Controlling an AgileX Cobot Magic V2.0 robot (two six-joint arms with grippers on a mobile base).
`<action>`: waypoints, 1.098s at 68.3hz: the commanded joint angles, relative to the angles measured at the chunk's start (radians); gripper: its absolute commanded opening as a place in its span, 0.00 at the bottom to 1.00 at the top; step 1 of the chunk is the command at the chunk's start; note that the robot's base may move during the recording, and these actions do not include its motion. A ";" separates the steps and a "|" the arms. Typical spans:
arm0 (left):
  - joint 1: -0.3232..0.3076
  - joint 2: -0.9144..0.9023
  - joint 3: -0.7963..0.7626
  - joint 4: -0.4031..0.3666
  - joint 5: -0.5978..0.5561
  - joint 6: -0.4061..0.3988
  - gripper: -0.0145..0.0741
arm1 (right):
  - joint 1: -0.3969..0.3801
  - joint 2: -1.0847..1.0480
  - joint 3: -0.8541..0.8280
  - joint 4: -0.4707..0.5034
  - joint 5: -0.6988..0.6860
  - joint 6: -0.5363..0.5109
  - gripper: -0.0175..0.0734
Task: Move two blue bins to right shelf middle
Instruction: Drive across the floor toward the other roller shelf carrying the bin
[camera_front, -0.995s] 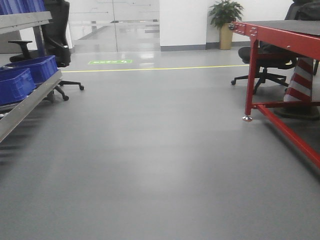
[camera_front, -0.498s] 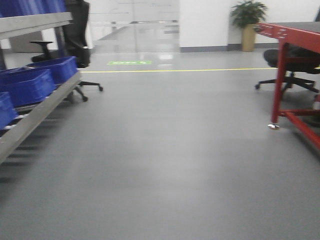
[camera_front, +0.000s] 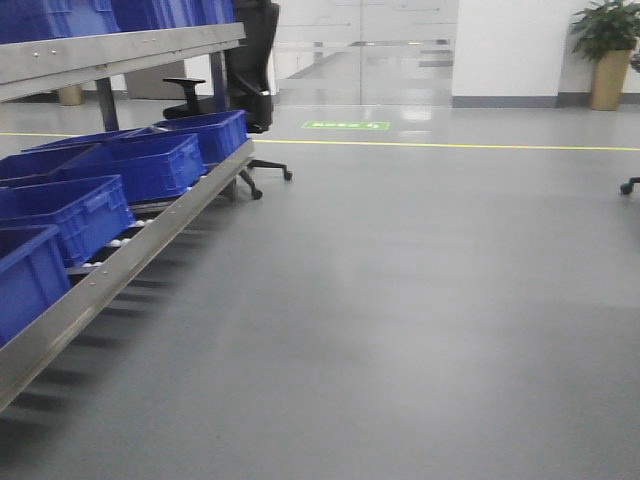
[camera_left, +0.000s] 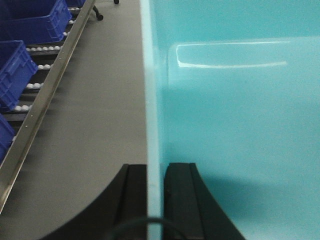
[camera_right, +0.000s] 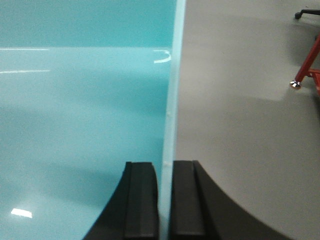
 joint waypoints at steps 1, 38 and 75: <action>-0.017 -0.005 -0.009 -0.012 -0.108 0.005 0.04 | 0.017 -0.006 -0.009 0.067 -0.124 -0.003 0.01; -0.017 -0.115 -0.009 -0.011 -0.129 0.005 0.04 | 0.017 -0.006 -0.009 0.067 -0.128 -0.003 0.01; -0.017 -0.239 -0.009 -0.011 -0.134 0.005 0.04 | 0.017 -0.006 -0.009 0.067 -0.128 -0.003 0.01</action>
